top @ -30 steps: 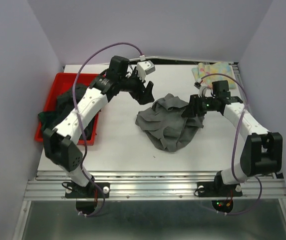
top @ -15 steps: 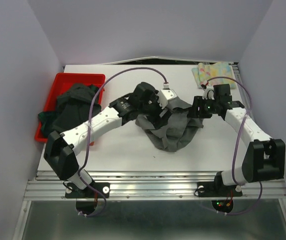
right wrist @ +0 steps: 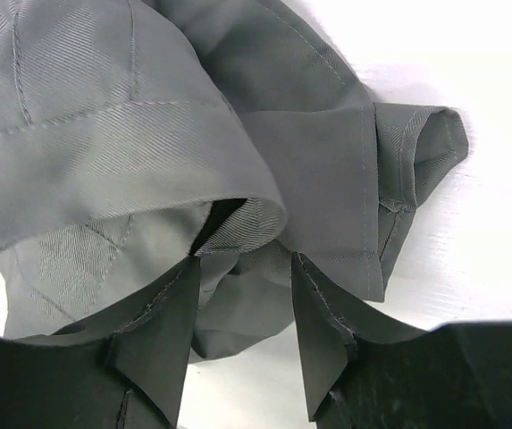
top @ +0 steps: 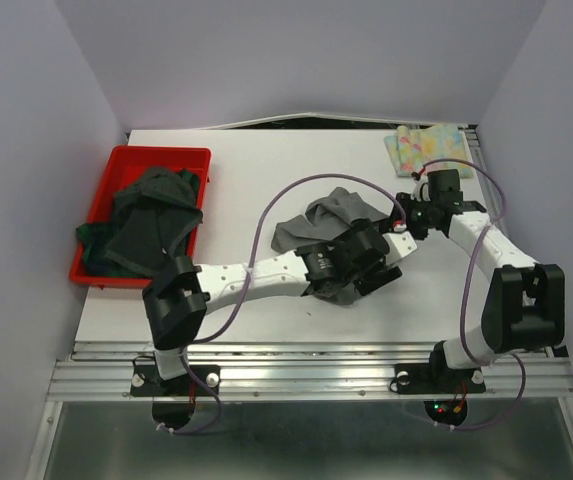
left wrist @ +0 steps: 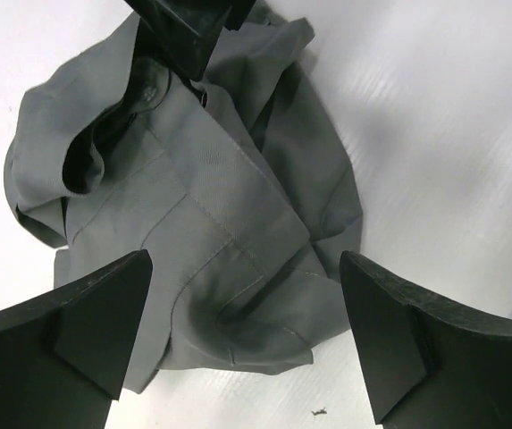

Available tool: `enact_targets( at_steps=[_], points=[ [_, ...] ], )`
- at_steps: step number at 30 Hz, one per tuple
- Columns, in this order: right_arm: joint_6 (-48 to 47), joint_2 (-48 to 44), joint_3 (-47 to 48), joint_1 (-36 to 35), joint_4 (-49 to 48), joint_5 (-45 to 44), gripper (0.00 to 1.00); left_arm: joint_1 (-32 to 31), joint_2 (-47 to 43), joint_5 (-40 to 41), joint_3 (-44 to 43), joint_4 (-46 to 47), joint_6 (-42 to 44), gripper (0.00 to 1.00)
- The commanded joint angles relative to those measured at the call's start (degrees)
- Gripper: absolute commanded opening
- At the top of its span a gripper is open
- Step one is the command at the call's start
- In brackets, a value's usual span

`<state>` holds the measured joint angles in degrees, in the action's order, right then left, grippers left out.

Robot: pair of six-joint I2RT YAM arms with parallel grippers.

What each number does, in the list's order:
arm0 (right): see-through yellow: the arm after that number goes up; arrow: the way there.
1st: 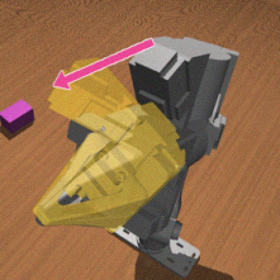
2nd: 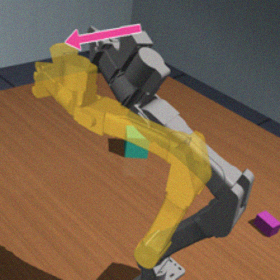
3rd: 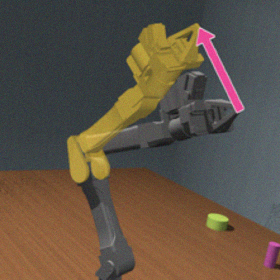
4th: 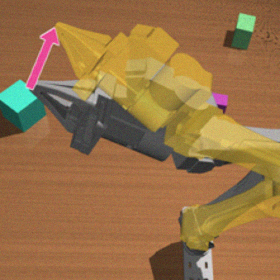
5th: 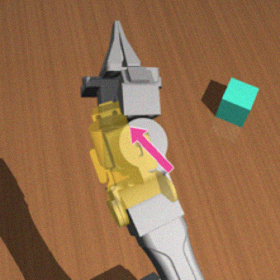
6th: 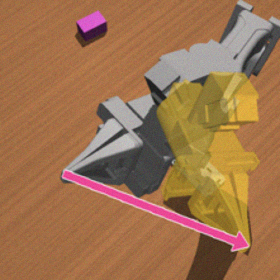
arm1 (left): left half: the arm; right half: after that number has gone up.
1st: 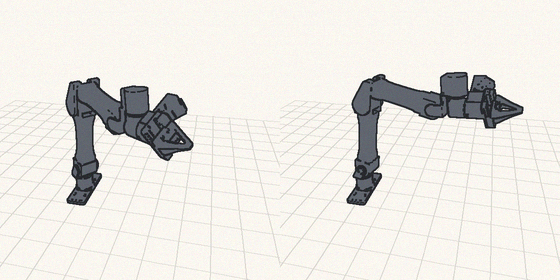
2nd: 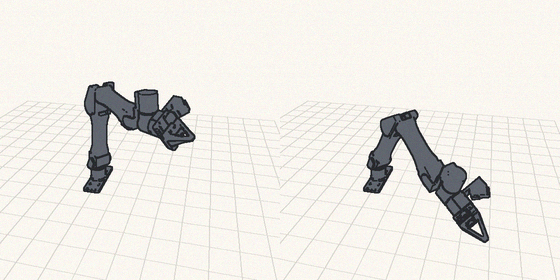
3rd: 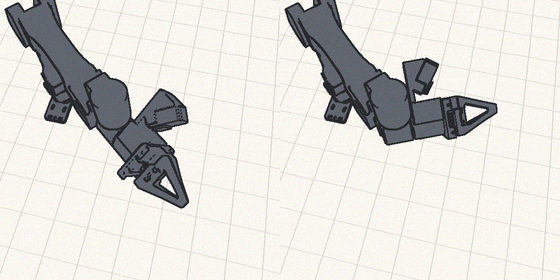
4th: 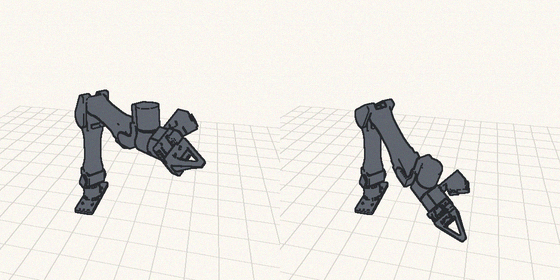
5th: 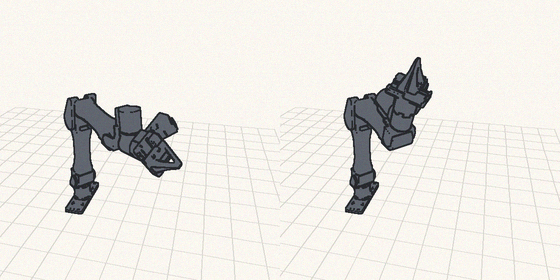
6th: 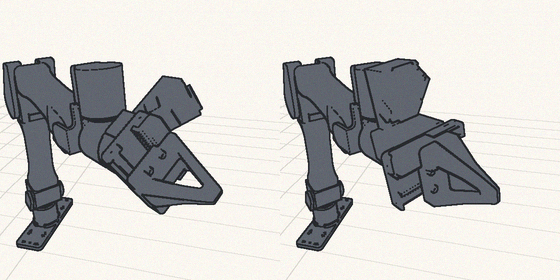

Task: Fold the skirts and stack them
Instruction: Flatten the skirt out

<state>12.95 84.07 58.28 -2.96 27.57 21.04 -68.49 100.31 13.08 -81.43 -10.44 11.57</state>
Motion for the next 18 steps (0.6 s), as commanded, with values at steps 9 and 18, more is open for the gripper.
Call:
enact_targets(
  at_steps=[9, 18],
  points=[
    [3.75, 1.53, -2.03, 0.41, -7.8, 1.73, 0.27, -4.37, 7.7, 20.05, -7.07, 2.97, -2.69, 0.98],
    [5.33, -0.4, -3.0, 0.94, -8.76, 1.73, 0.01, -4.37, 13.94, 22.87, -10.86, 2.79, -3.05, 0.99]
  ],
)
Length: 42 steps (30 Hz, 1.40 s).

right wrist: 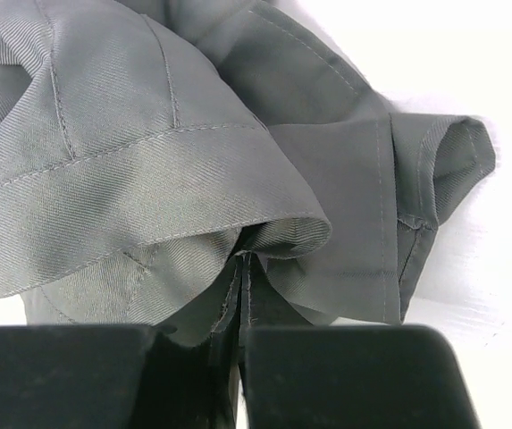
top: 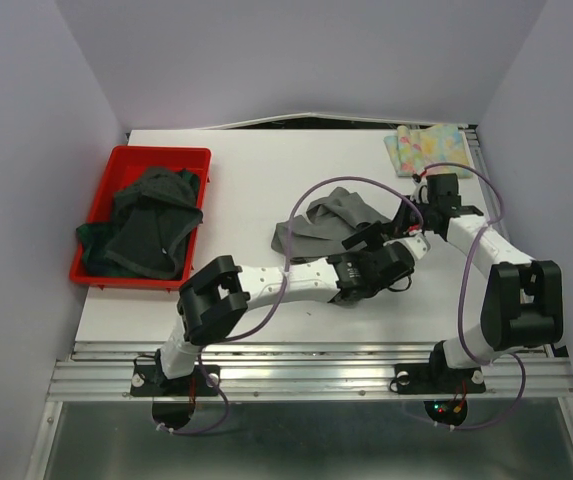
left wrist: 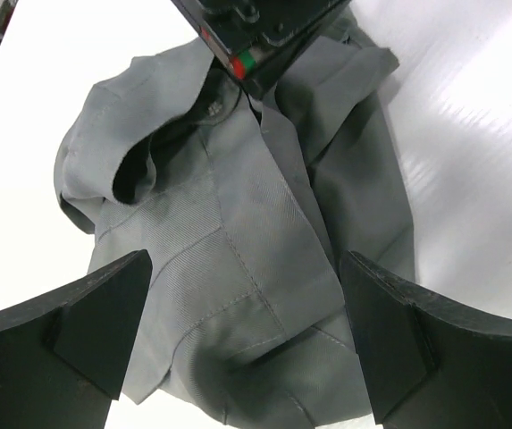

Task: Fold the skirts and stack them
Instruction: Flatten the skirt out

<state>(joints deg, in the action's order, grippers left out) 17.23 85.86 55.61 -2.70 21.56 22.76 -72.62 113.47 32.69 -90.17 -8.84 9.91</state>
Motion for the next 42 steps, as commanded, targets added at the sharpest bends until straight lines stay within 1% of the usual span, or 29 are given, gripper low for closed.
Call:
enact_targets(
  at_steps=[1, 7, 9, 10, 12, 13, 15, 16, 18, 19, 21, 23, 26, 27, 28, 30, 31, 32, 33, 35, 36, 39, 40, 42],
  points=[
    [1.31, -2.63, -0.42, 0.68, -2.84, -0.09, 0.01, -0.24, 1.4, 3.43, -2.03, 1.28, -1.56, 0.98],
    [2.01, -3.6, -0.6, 1.82, -2.75, -0.44, 0.01, 0.11, 2.28, 6.5, 0.69, 2.77, -1.74, 0.98],
    [2.01, -3.78, -0.86, 1.82, -2.75, -0.61, 0.01, 0.64, 2.28, 7.47, 1.13, 2.86, -1.56, 0.93],
    [1.93, -3.78, -0.77, 1.82, -2.84, -0.62, 0.01, 0.99, 2.02, 8.0, 1.49, 2.86, -1.48, 0.86],
    [1.66, -3.78, -0.95, 1.82, -2.67, -0.88, 0.01, 2.39, 0.36, 8.53, 2.19, 2.51, -1.56, 0.77],
    [1.58, -3.86, -0.95, 1.82, -2.75, -1.23, 0.01, 2.92, -0.7, 8.62, 2.54, 2.51, -1.3, 0.68],
    [1.49, -3.95, -1.12, 1.82, -2.67, -1.49, 0.01, 3.8, -3.07, 8.97, 4.38, 2.95, -0.42, 0.59],
    [1.4, -3.95, -1.12, 1.82, -2.67, -1.49, 0.01, 4.06, -5.78, 8.8, 5.17, 2.87, 0.1, 0.5],
    [1.22, -3.69, -1.21, 1.82, -2.84, -1.32, 0.01, 4.94, -9.65, 7.92, 7.28, 2.34, 0.98, 0.4],
    [1.05, -3.6, -1.12, 1.82, -2.75, -1.32, 0.01, 5.12, -10.89, 7.4, 7.72, 1.64, 0.9, 0.32],
    [0.61, -3.51, -0.95, 1.82, -2.67, -1.32, 0.01, 5.47, -13.18, 6.69, 8.69, -0.11, 1.07, 0.25],
    [0.17, -3.6, -0.69, 1.82, -2.67, -1.06, 0.01, 5.82, -16.34, 5.9, 10.27, -1.17, 1.25, 0.16],
    [-0.71, -3.86, -0.42, 1.82, -2.67, -0.88, 0.01, 6.87, -20.91, 4.14, 12.91, -2.14, 1.42, 0.07],
    [-1.06, -4.04, -0.33, 1.82, -2.67, -0.97, 0.01, 7.4, -22.05, 2.49, 13.87, -2.49, 1.77, 0.05],
    [-1.76, -4.04, -0.24, 1.82, -2.58, -0.88, 0.01, 8.19, -24.07, 1.08, 14.14, -2.93, 1.95, 0.0],
    [-2.55, -4.3, -0.07, 1.82, -2.58, -0.88, 0.01, 11.16, -25.66, -2.08, 14.5, -3.98, 2.04, 0.0],
    [-3.43, -4.3, 0.11, 1.82, -2.4, -1.05, 0.01, 12.4, -27.15, -5.67, 14.67, -5.12, 2.04, 0.0],
    [-3.96, -4.3, 0.11, 1.82, -2.23, -1.32, 0.01, 13.55, -27.94, -7.18, 15.02, -5.31, 2.13, 0.0],
    [-4.57, -4.3, 0.37, 1.82, -2.05, -1.58, 0.01, 16.08, -28.65, -11.03, 15.2, -6.09, 2.48, 0.0],
    [-6.77, -4.48, 0.63, 1.82, -1.7, -3.25, 0.01, 18.12, -30.67, -13.08, 15.64, -6.19, 3.27, 0.0],
    [-7.91, -4.91, 0.72, 1.82, -1.52, -4.04, 0.01, 20.04, -31.46, -15.35, 15.9, -6.45, 3.62, 0.0],
    [-9.41, -6.23, 0.55, 1.82, -1.26, -7.46, 0.01, 22.6, -34.89, -17.82, 16.69, -6.01, 4.76, 0.0],
    [-10.46, -7.28, 0.11, 1.82, -1.26, -7.82, 0.01, 24.18, -36.46, -20.36, 17.3, -6.1, 5.2, 0.0],
    [-11.08, -7.64, -0.16, 1.82, -1.26, -7.82, 0.01, 25.16, -37.79, -23.62, 18.79, -6.28, 6.34, 0.0]
  ],
)
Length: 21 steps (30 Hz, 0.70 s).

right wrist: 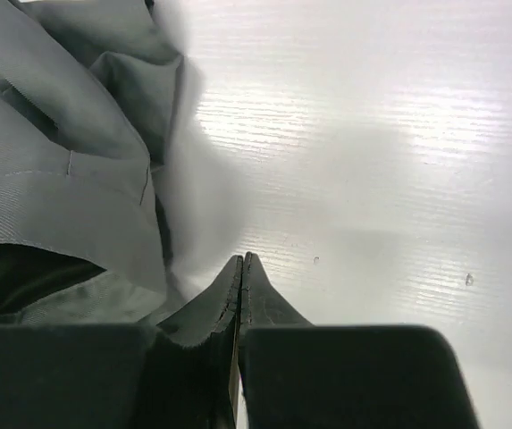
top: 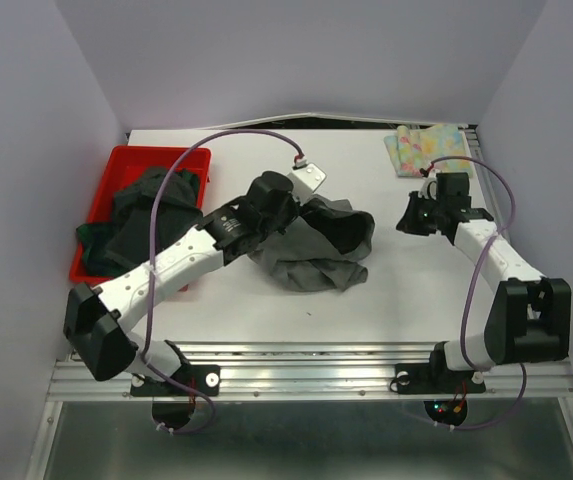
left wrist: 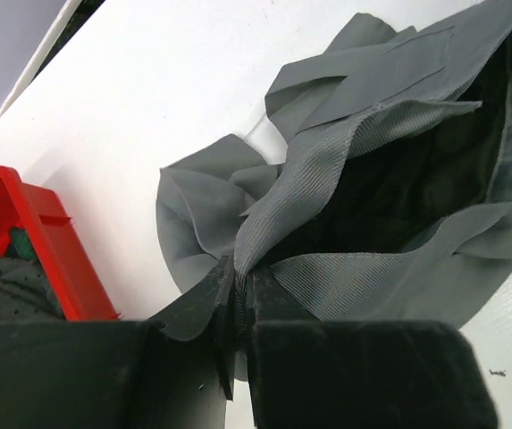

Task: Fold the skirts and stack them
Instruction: Flatten the skirt out

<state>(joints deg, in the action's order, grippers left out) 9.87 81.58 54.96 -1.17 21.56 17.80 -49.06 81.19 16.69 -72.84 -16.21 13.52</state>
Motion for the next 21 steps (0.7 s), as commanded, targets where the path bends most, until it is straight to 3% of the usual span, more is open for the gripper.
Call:
enact_targets(
  at_steps=[1, 6, 8, 14, 21],
  points=[
    [-4.06, -3.36, 0.5, 0.29, -1.17, -1.99, 0.01, 1.86, -6.56, -8.42, 1.99, 1.09, 2.83, 0.0],
    [-0.74, -2.04, 0.51, 0.29, -1.69, 15.74, 0.71, 2.3, -5.87, -13.17, 3.14, -0.23, 1.78, 0.0],
    [0.76, -2.3, -0.99, 0.29, -5.72, 21.65, 0.8, 2.91, -5.25, -15.28, 2.88, -0.49, 1.16, 0.0],
    [-3.71, -0.11, -1.61, -3.39, -10.22, 22.8, 0.87, 5.99, -4.72, -22.39, 1.56, -1.02, 1.42, 0.0],
    [-6.44, 7.45, -1.43, -10.16, -13.29, 18.5, 0.89, 12.49, -3.84, -33.8, -0.02, -3.47, 1.33, 0.0]
  ],
)
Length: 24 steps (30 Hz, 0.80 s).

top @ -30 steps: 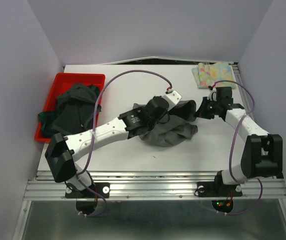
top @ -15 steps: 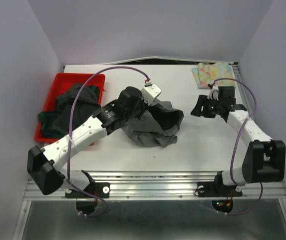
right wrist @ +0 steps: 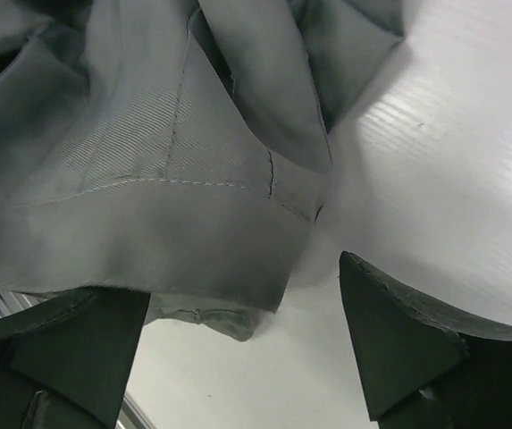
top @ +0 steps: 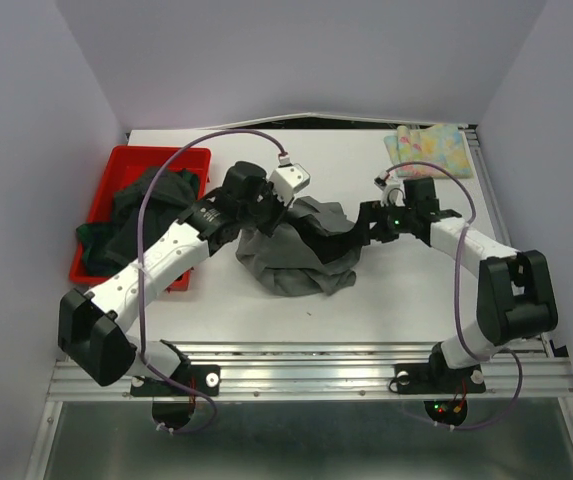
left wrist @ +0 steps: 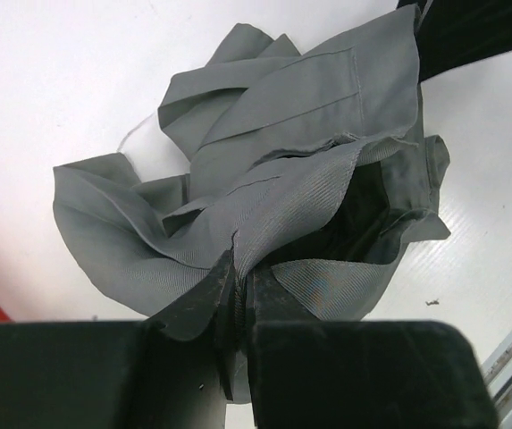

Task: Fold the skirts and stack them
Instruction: Flatten the skirt out

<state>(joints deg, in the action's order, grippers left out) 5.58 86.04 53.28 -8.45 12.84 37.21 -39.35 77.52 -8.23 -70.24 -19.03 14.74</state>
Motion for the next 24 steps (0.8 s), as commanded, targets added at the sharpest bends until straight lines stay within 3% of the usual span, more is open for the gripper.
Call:
enact_targets(
  at_steps=[1, 5, 7, 8, 9, 11, 14, 17, 21, 24],
  points=[
    [-1.81, 3.34, -0.19, -3.41, -5.62, -1.43, 0.89, 3.49, 0.0, -10.39, -2.71, -1.1, 0.2, 0.0],
    [1.08, 5.62, -0.46, -4.56, -10.2, -6.87, 0.83, 6.39, 0.62, -15.15, -1.92, -1.98, 0.99, 0.0],
    [1.71, 7.56, 0.95, -4.56, -10.73, -9.08, 0.59, 7.88, 0.88, -16.73, -1.66, -2.24, 1.25, 0.02],
    [2.15, 8.09, 1.82, -4.56, -10.64, -11.0, 0.38, 8.67, 1.06, -16.64, -1.57, -2.42, 1.34, 0.06],
    [2.58, 7.92, 2.35, -4.56, -10.47, -11.28, 0.29, 9.2, 1.06, -16.82, -1.31, -2.59, 1.6, 0.08],
    [3.46, 6.69, 3.15, -4.56, -9.42, -10.94, 0.08, 9.99, 0.97, -15.95, -1.13, -2.94, 2.83, 0.24],
    [5.56, 2.74, 4.64, -4.56, -8.01, -7.52, 0.01, 10.61, 0.71, -15.41, -2.0, -4.87, 6.33, 0.5],
    [6.8, 1.15, 6.66, -5.08, -5.55, -5.14, 0.01, 10.53, 1.06, -16.38, -5.07, -8.04, 8.28, 0.62],
    [8.3, 1.06, 7.28, -5.79, -3.35, -2.5, 0.01, 8.16, 2.55, -14.02, -9.21, -11.47, 9.16, 0.66],
    [9.71, 0.88, 7.28, -6.93, -3.7, -1.0, 0.01, 2.55, 1.59, -3.25, -10.1, -10.6, 5.84, 0.67]
  ],
)
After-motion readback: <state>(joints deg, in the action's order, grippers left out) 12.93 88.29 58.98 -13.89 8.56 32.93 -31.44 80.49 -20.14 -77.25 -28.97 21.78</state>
